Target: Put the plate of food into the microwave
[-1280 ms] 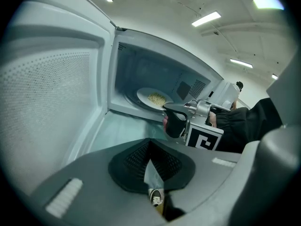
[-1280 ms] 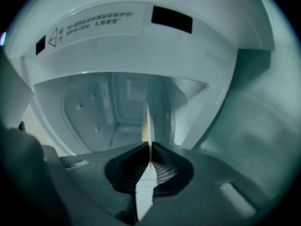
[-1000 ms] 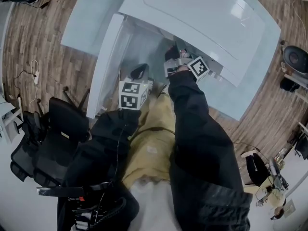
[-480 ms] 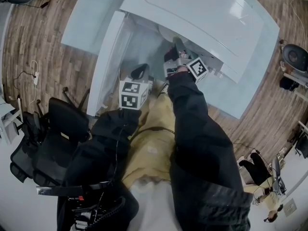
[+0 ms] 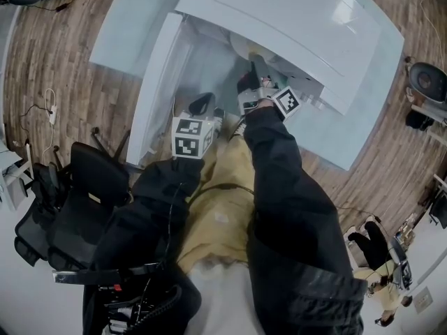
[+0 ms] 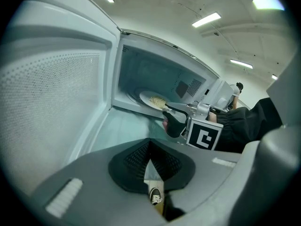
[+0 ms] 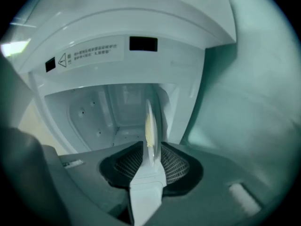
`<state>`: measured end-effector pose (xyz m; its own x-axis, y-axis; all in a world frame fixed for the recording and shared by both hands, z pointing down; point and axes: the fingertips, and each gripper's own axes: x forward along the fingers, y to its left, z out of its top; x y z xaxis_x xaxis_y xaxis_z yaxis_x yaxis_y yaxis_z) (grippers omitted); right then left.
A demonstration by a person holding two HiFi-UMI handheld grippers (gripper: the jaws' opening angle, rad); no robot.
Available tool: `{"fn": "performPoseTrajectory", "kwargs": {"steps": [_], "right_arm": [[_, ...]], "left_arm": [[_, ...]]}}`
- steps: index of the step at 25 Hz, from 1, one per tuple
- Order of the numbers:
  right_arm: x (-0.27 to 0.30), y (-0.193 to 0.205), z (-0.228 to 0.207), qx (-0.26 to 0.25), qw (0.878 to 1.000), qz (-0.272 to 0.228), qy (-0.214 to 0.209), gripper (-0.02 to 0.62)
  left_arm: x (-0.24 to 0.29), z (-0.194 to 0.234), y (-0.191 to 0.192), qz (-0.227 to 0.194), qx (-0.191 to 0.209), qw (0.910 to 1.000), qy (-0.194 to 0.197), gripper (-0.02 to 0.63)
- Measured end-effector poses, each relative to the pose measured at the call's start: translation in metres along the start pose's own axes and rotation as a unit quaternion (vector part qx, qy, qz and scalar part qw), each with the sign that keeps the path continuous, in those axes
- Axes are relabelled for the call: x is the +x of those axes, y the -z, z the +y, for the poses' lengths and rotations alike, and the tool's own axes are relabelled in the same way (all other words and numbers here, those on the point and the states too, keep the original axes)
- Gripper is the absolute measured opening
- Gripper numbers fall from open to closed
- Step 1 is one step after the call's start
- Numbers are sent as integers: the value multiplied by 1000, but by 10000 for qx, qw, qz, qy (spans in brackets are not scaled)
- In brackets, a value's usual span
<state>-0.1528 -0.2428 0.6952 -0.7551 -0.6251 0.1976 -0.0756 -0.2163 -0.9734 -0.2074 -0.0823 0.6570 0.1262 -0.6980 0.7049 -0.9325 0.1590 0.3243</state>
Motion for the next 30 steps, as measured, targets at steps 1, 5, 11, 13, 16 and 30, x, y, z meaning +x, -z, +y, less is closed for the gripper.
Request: {"fn": "performPoseTrajectory", "kwargs": {"steps": [1,5,11,13,16,30], "right_arm": [[-4,2,1,-44,10000,31,2,107],[-25,15,4,-709,9967,369,105,98],[-69,36,20,-2131,9717,838,574,-3],[-83,42,31,-2647,9573,970,643,-3],[-96,41,54,-3732,9196,988,729,-3],[-146,18,192,-6492,7585,-77,561,-3]], "left_arm": [[0,-1,-1,-17,9,10000,11,-2],[-2,-11,-10,-123,72,9999,97,-2],[-9,-32,-28,-319,214,9990,226,-2],[-13,-41,-35,-400,268,9985,278,-2],[-15,-56,-53,-606,398,9966,389,-2],[-45,-124,-132,-1514,878,9814,795,-2]]}}
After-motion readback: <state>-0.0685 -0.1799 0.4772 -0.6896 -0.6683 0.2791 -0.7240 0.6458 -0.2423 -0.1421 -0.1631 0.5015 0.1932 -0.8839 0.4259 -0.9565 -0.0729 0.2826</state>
